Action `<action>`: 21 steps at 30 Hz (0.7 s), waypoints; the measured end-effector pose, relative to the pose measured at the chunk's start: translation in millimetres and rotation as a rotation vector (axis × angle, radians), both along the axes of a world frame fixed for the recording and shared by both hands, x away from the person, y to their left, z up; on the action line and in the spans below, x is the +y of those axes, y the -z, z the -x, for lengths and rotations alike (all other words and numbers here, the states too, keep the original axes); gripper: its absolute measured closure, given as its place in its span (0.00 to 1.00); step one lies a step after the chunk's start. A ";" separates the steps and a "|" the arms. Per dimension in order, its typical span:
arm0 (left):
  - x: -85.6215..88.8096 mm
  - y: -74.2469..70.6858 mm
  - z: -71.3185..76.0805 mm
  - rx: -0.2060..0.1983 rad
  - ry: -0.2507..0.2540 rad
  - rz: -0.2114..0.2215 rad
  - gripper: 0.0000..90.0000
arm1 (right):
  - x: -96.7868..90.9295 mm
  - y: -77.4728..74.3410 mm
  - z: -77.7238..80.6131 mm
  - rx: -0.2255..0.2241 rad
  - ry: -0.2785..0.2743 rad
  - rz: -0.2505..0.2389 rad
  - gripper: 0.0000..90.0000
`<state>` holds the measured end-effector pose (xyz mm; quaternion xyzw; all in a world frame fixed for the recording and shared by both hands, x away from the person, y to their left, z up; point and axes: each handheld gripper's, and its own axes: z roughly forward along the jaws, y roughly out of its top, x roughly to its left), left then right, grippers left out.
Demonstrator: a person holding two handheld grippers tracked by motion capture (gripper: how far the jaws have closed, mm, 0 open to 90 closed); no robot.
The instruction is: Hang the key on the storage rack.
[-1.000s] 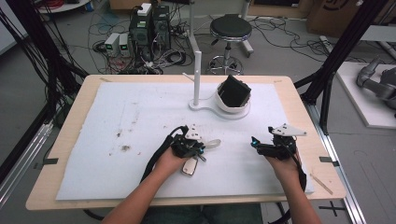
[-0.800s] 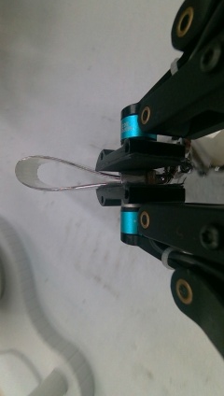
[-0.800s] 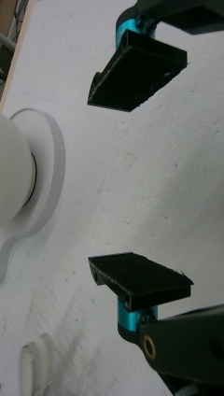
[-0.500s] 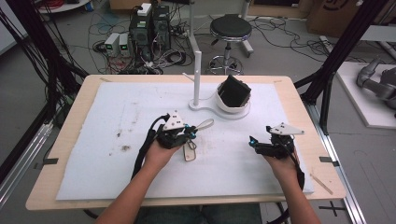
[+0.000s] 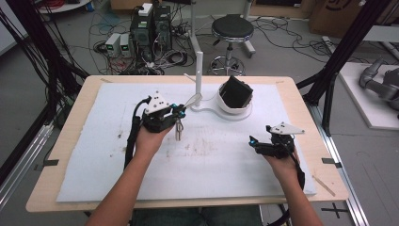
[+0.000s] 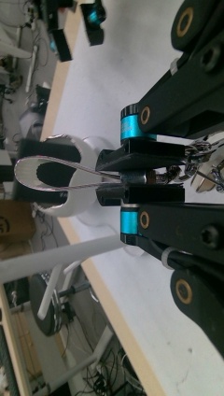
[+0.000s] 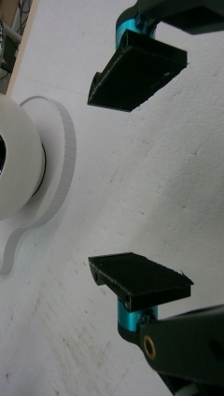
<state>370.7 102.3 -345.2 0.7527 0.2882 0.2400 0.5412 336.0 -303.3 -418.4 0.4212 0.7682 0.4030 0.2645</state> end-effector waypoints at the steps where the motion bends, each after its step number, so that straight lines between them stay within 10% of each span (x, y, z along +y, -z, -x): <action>1: 0.8 -3.0 -1.5 -0.007 -0.004 0.002 0.90 | 0.0 -0.1 -0.2 0.000 0.000 0.001 0.22; 21: -15.5 -58.1 -41.4 -0.090 -0.087 -0.062 0.90 | 0.0 0.4 -1.4 0.002 -0.006 0.000 0.22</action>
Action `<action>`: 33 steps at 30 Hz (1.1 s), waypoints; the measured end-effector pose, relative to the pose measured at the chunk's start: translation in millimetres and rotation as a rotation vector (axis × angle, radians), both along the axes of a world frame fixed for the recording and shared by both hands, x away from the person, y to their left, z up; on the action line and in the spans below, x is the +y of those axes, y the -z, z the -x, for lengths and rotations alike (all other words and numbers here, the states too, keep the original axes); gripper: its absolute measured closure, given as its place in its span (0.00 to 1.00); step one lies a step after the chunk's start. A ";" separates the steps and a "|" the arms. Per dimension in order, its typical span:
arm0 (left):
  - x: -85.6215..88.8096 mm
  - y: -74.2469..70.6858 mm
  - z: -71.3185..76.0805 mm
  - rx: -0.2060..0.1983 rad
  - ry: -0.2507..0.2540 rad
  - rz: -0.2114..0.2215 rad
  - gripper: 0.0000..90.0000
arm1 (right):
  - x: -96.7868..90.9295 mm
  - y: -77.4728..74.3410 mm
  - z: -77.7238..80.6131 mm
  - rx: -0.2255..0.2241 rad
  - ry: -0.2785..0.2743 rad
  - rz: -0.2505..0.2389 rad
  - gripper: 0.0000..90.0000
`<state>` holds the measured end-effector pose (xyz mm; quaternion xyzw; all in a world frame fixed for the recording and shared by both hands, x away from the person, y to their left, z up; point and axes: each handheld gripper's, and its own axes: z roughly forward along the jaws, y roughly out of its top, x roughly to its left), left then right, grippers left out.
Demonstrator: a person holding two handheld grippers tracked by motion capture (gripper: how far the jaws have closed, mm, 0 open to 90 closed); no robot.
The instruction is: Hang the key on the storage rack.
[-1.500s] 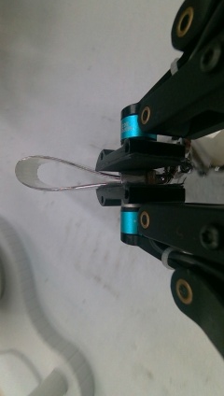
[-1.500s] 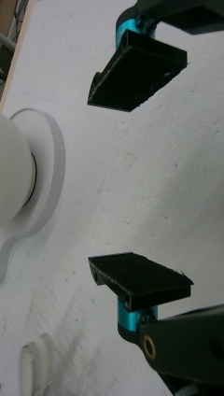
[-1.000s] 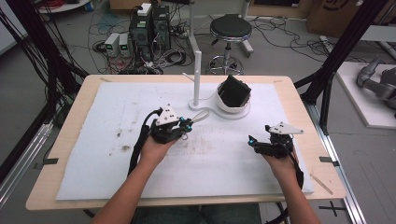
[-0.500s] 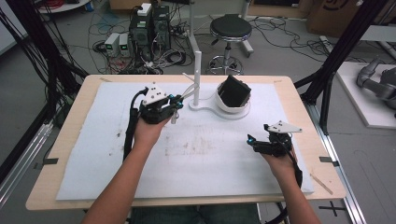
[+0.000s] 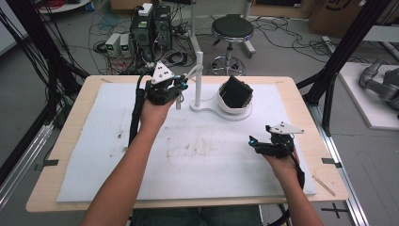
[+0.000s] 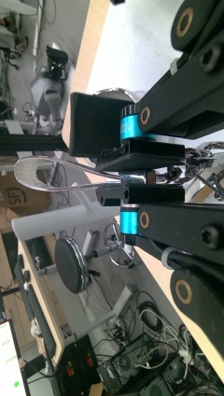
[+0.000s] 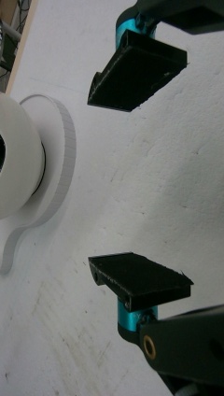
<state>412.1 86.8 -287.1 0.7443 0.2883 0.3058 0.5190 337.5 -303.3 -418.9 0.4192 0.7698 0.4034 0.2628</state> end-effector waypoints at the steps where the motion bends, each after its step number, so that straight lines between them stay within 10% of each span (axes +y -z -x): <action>1: -0.9 -0.7 -1.0 0.001 -0.001 -0.005 0.90 | -0.2 0.0 0.0 -0.001 -0.001 -0.001 0.22; 14: -15.2 14.6 -17.6 0.036 -0.041 -0.096 0.90 | -2.8 0.2 0.8 0.002 0.000 -0.001 0.22; 33: -12.8 33.6 -25.9 0.086 -0.091 -0.093 0.75 | -4.6 0.2 2.3 0.002 0.004 0.000 0.22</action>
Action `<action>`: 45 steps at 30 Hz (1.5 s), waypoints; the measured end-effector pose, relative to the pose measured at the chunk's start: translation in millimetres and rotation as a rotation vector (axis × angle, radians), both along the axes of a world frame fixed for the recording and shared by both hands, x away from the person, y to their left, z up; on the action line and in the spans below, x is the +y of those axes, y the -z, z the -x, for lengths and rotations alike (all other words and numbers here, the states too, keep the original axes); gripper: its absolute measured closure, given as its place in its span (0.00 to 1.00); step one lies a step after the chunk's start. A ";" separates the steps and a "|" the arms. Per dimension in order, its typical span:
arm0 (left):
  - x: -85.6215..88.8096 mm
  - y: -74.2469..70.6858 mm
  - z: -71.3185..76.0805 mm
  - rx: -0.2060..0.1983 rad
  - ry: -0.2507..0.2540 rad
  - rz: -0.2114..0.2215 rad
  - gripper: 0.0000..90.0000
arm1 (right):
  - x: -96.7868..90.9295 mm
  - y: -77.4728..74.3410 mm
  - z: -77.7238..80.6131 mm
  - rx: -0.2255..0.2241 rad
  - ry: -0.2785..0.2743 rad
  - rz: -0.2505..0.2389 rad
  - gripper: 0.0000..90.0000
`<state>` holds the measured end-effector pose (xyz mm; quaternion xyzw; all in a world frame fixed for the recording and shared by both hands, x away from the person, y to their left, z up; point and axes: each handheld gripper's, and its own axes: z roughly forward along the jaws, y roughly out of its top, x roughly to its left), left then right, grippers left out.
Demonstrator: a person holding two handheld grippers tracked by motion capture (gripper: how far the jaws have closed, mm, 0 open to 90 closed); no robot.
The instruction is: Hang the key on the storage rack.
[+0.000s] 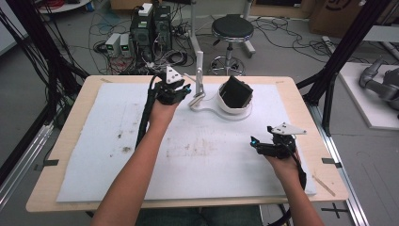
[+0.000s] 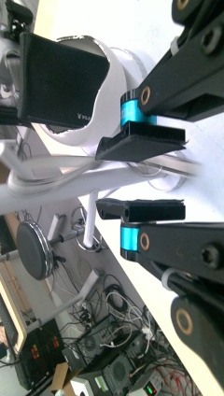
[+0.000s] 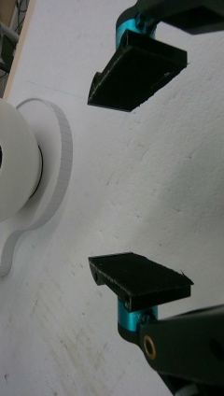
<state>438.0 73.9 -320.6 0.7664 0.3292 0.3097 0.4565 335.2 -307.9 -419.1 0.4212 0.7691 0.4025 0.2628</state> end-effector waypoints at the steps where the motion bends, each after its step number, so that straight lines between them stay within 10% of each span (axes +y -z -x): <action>1: 1.2 0.1 0.7 0.003 0.002 0.006 0.73 | 0.2 -0.2 0.0 0.000 -0.002 0.000 0.22; 27: 48.9 -0.4 36.1 0.091 0.151 0.074 0.37 | 6.7 -3.1 -2.8 -0.013 -0.010 -0.004 0.22; 45: 98.3 35.4 77.1 0.101 0.180 0.120 0.28 | 12.4 -4.1 -6.9 -0.016 -0.016 -0.007 0.22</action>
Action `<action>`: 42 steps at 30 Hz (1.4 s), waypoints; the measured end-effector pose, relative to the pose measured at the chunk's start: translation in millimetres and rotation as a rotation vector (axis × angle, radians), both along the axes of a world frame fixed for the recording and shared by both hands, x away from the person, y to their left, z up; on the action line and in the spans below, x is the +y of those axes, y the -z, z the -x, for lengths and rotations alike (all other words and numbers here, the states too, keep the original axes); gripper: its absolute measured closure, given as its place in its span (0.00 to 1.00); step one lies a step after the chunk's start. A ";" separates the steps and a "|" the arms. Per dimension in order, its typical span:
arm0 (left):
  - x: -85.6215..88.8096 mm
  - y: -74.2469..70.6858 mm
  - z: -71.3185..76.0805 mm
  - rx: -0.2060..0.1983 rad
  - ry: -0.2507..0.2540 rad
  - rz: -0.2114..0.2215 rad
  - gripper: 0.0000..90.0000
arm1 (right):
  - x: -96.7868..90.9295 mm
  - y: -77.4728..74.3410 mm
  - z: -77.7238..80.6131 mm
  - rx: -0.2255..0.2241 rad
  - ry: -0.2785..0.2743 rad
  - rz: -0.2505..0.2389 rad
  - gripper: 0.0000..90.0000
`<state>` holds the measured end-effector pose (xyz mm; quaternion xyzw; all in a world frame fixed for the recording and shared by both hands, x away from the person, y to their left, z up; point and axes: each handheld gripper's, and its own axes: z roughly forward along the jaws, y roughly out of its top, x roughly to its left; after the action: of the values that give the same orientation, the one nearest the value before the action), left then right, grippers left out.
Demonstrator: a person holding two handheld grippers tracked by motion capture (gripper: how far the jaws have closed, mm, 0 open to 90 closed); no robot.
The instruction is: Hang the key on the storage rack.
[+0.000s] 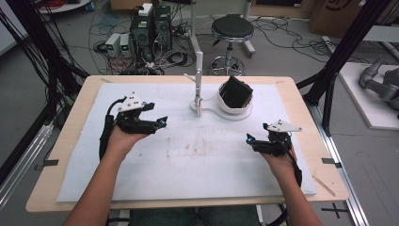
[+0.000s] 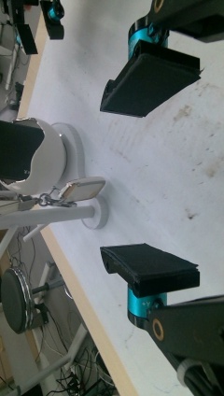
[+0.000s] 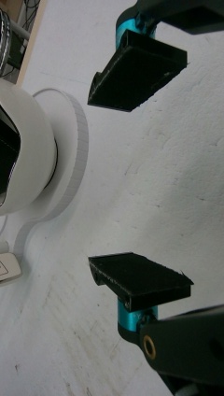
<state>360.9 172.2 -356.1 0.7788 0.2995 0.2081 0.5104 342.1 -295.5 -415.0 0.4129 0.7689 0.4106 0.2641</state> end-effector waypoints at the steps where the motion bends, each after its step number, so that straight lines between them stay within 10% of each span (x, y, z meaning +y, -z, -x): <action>1: 3.4 3.4 2.3 0.000 -0.003 0.012 0.28 | -0.2 0.0 -0.1 0.000 -0.001 0.001 0.22; 15: 37.3 41.7 23.1 0.039 -0.046 0.040 0.23 | -0.9 -0.4 -0.5 -0.007 -0.004 -0.008 0.22; 42: 37.0 56.9 19.7 0.081 -0.030 0.050 0.22 | -5.1 1.1 0.7 0.004 -0.001 -0.006 0.22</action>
<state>341.3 209.3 -412.9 0.7689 0.3368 0.1763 0.5141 341.4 -300.5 -416.1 0.4142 0.7683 0.4123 0.2612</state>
